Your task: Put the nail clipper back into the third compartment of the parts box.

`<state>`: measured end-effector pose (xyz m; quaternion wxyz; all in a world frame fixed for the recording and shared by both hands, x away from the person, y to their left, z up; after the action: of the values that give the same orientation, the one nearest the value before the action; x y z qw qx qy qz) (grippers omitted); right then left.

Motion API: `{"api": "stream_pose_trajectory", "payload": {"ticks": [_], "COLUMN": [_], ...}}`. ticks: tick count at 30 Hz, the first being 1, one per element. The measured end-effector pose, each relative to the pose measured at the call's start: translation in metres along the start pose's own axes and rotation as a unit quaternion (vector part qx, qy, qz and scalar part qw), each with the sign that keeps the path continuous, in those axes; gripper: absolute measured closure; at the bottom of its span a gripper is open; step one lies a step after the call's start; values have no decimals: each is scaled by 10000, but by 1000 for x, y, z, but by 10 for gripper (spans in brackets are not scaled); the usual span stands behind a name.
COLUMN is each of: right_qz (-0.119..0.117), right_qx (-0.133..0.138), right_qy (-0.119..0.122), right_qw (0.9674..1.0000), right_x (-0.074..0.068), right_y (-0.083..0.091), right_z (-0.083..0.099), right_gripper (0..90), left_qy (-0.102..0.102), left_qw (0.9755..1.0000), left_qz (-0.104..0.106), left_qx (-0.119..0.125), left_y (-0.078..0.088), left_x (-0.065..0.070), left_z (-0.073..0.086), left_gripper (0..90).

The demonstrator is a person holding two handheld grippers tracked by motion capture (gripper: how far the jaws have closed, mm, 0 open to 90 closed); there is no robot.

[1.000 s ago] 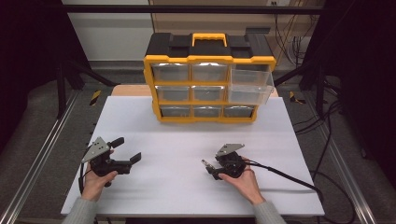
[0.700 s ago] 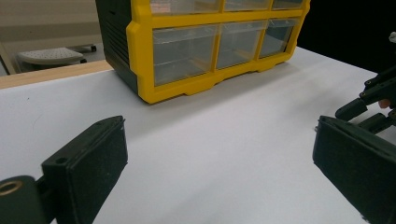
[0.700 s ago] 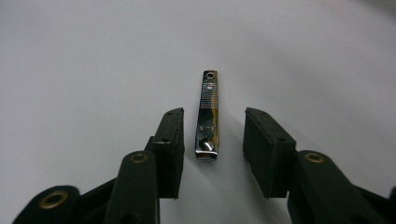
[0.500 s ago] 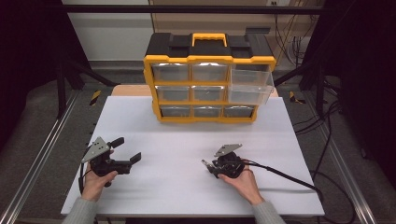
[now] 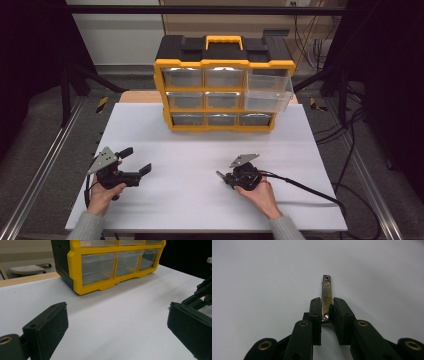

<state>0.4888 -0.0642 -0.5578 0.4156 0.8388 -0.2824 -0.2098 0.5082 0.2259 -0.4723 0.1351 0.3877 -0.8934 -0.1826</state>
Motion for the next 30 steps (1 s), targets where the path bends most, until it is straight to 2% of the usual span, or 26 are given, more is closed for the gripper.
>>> {"api": "stream_pose_trajectory", "payload": {"ticks": [11, 18, 20, 22, 24, 26, 30], "right_qz": [-66, -100, -102, -111, -115, -121, -117], "right_qx": [-30, -93, -81, -78, -35, -43, 34], "right_qy": [16, -86, -23, -84, 11, -73, -12], "right_qw": [10000, 9999, 9999, 9999, 9999, 9999, 9999], "right_x": [1, 0, 0, -1, 0, -1, 0], "right_y": [0, 2, 3, 4, 5, 7, 11], "right_z": [0, 1, 1, 0, -1, -1, -3], "right_gripper": [790, 792, 793, 793, 793, 793, 794], "left_qy": [-4, 2, -1, 1, 3, 10, 12], "left_qw": [10000, 10000, 10000, 10000, 10000, 10000, 10000], "left_qz": [0, -5, -5, -5, -5, -2, -1], "left_qx": [-2, 0, -2, -1, -1, 1, 3], "left_y": [0, 0, 0, 0, 0, 0, 0], "left_x": [0, 0, 0, 0, 0, 0, 0], "left_z": [0, 0, 0, 0, 0, 0, 0], "left_gripper": [32, 33, 33, 33, 33, 33, 33]}}
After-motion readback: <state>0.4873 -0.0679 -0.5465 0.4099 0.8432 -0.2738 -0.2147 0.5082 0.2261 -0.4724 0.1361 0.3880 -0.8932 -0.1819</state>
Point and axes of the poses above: each handheld gripper's, and its own axes: y roughly backward along the jaws, z roughly out of its underside, x roughly to its right, the point moved 10 cm from there along -y, roughly forward along the jaws, and after that the axes turned 6 degrees about -x, right-handed, at the moved point
